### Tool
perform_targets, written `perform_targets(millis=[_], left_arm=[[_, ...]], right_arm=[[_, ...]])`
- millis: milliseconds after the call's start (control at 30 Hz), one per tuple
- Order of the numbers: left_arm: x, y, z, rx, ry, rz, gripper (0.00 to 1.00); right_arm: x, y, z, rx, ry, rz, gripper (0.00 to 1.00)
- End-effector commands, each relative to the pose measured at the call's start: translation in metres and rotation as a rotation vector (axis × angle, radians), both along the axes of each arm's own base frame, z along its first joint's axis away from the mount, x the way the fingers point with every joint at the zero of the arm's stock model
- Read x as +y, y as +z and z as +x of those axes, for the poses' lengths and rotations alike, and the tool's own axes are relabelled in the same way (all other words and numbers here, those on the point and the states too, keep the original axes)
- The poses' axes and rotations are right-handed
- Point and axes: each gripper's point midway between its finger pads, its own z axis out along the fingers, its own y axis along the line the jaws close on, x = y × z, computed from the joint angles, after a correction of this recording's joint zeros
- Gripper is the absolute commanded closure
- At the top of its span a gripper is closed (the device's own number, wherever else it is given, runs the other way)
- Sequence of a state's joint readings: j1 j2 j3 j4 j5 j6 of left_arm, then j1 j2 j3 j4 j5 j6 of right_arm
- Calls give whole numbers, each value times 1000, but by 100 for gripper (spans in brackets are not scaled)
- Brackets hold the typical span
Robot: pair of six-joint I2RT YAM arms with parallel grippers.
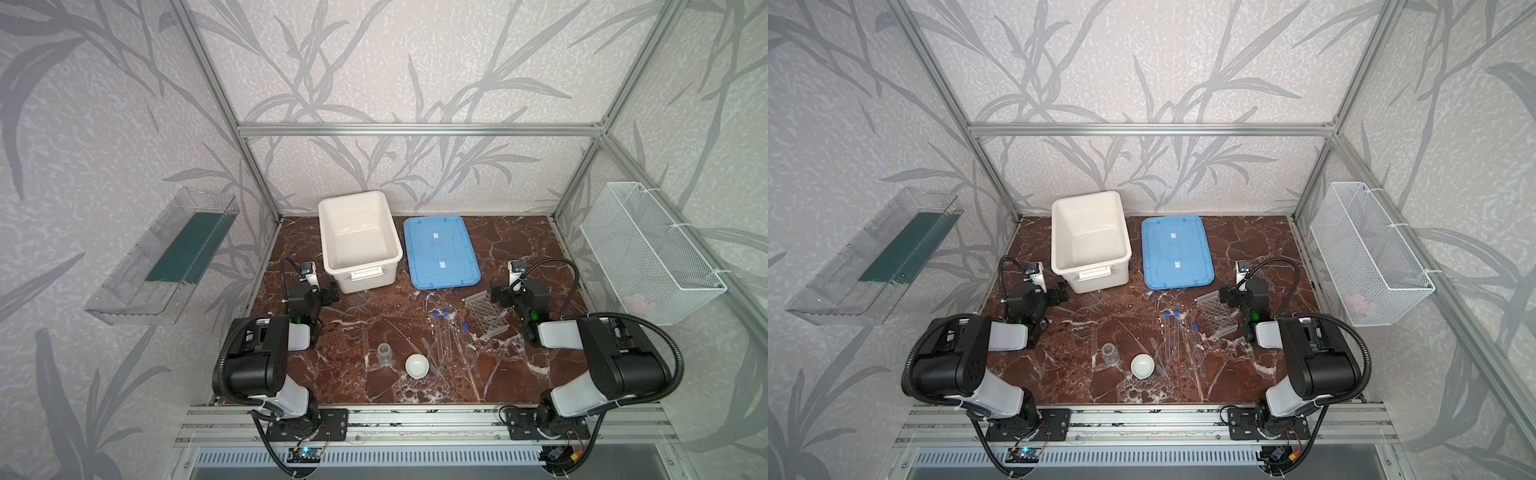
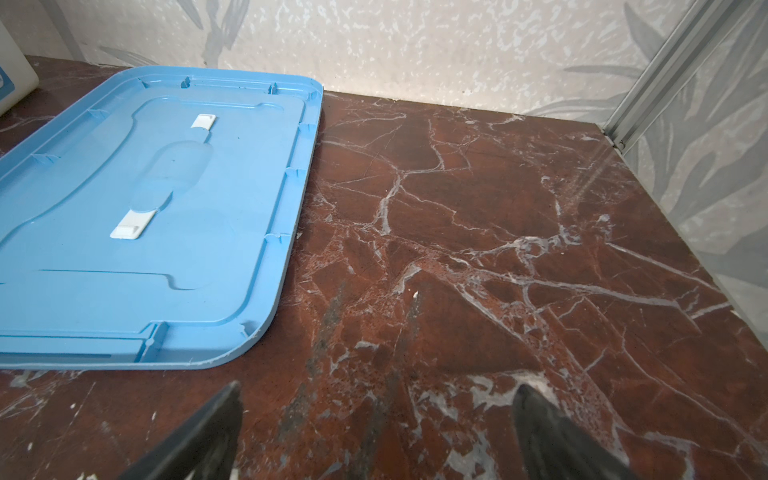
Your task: Organize the chemistry lab equipment
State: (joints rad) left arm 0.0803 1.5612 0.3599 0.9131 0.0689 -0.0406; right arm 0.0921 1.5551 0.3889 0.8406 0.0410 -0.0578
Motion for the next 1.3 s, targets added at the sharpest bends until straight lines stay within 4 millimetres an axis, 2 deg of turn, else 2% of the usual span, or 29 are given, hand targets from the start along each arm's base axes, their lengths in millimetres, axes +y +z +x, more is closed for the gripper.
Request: perform_targets(millis=[0, 133, 233, 400, 667, 800, 967, 1067, 1133, 1233, 1267], left_arm=[[1, 11, 6, -37, -1, 12, 1], [2, 11, 7, -37, 4, 14, 1], [10, 14, 4, -50, 61, 18, 1], [22, 39, -13, -118, 148, 18, 1], [34, 67, -33, -155, 243, -11, 1], [31, 101, -46, -205, 245, -80, 1], [32, 136, -62, -227, 299, -211, 1], [18, 165, -66, -274, 227, -287, 1], [16, 182, -74, -302, 245, -410, 1], [-2, 205, -88, -264, 178, -525, 1], [-7, 207, -93, -242, 175, -581, 1]], right_arm=[[-1, 13, 5, -39, -5, -1, 1], [-6, 15, 5, -38, -43, 3, 1], [-6, 17, 5, -42, -42, 5, 1], [3, 22, 5, -37, 17, -2, 1], [9, 37, 1, -28, 55, -3, 1], [18, 59, -7, 22, 93, 46, 1], [25, 94, -20, 15, 77, 200, 1], [36, 125, -30, -18, 124, 291, 1], [42, 143, -33, -46, 142, 371, 1], [41, 150, -42, 41, 79, 479, 1], [44, 152, -46, 79, 84, 501, 1]])
